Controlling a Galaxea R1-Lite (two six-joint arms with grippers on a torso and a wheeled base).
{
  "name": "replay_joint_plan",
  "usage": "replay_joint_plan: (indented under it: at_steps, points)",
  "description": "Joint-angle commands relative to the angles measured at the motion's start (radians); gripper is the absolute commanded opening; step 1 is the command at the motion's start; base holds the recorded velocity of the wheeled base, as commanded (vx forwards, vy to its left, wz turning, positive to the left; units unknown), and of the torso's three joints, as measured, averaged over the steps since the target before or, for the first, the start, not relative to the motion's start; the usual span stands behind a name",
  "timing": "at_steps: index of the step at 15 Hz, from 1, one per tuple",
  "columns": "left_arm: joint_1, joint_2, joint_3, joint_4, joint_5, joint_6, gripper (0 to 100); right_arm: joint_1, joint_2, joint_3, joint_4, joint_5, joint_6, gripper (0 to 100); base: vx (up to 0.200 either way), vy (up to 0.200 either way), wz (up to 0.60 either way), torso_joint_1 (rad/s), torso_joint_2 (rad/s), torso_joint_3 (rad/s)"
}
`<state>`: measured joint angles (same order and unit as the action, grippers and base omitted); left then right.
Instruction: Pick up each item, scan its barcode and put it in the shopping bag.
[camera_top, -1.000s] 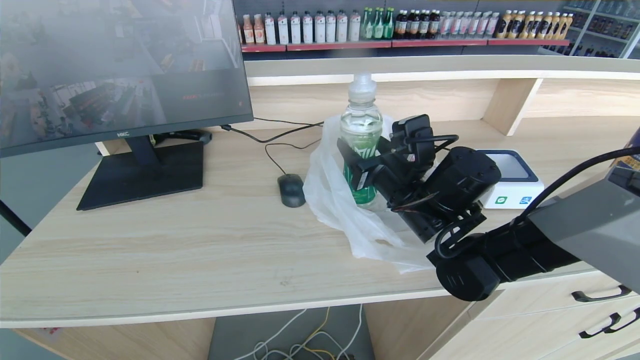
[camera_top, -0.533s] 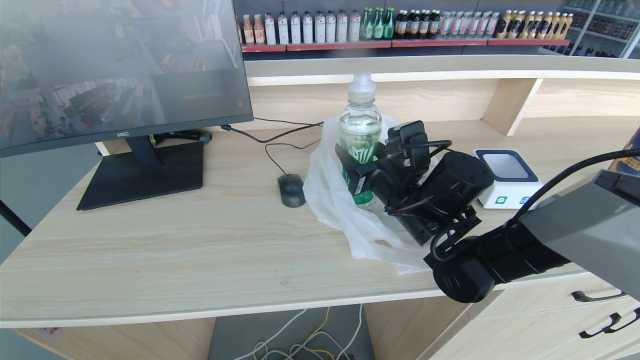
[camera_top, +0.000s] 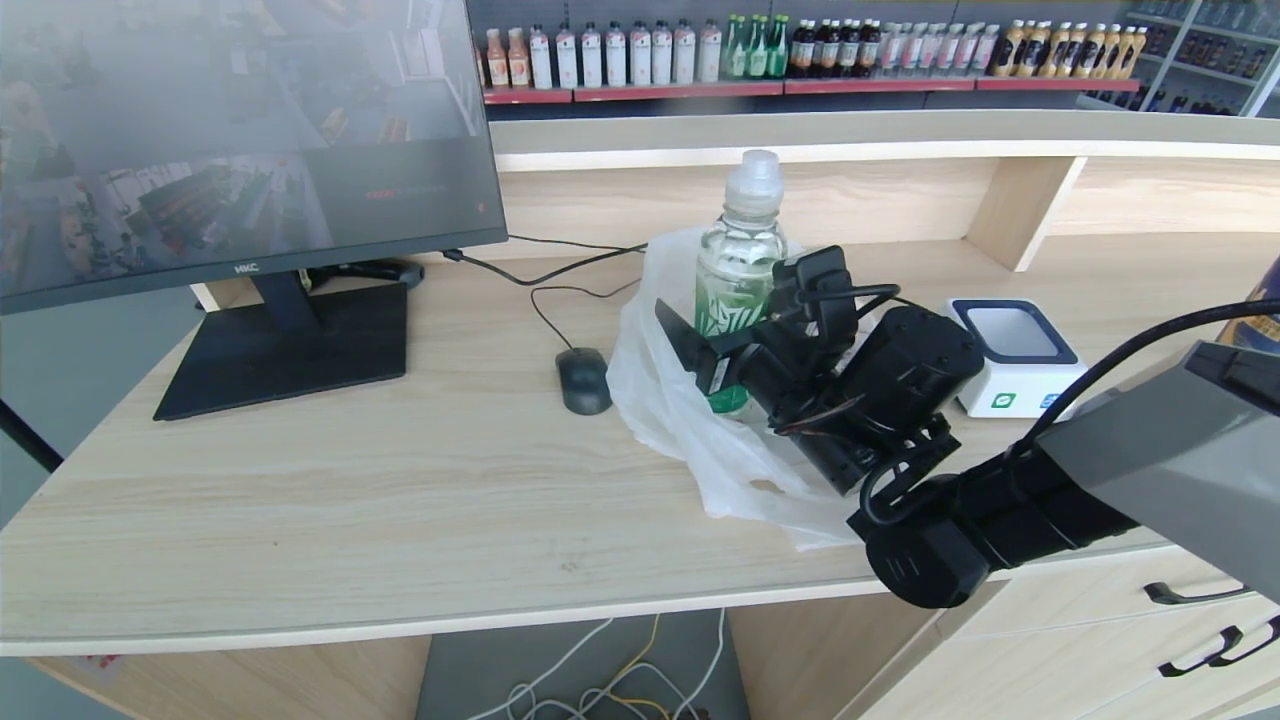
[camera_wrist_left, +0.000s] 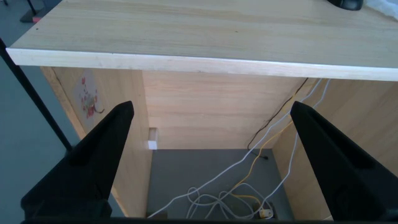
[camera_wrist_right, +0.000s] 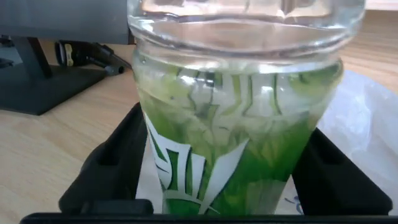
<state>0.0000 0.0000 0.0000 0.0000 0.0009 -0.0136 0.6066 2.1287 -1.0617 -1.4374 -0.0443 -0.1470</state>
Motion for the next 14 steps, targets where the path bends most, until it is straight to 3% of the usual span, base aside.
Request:
replay_joint_plan:
  at_steps: [1, 14]
  points:
    - [0.000, 0.000, 0.000, 0.000, 0.001, 0.000, 100, 0.001, -0.023, 0.020, -0.004, 0.000, 0.000, 100, 0.000, 0.000, 0.00, 0.000, 0.00, 0.000]
    - [0.000, 0.000, 0.000, 0.000, 0.001, 0.000, 100, -0.007, -0.265, 0.204, -0.012, -0.002, -0.006, 100, 0.000, 0.000, 0.00, 0.000, 0.00, 0.000]
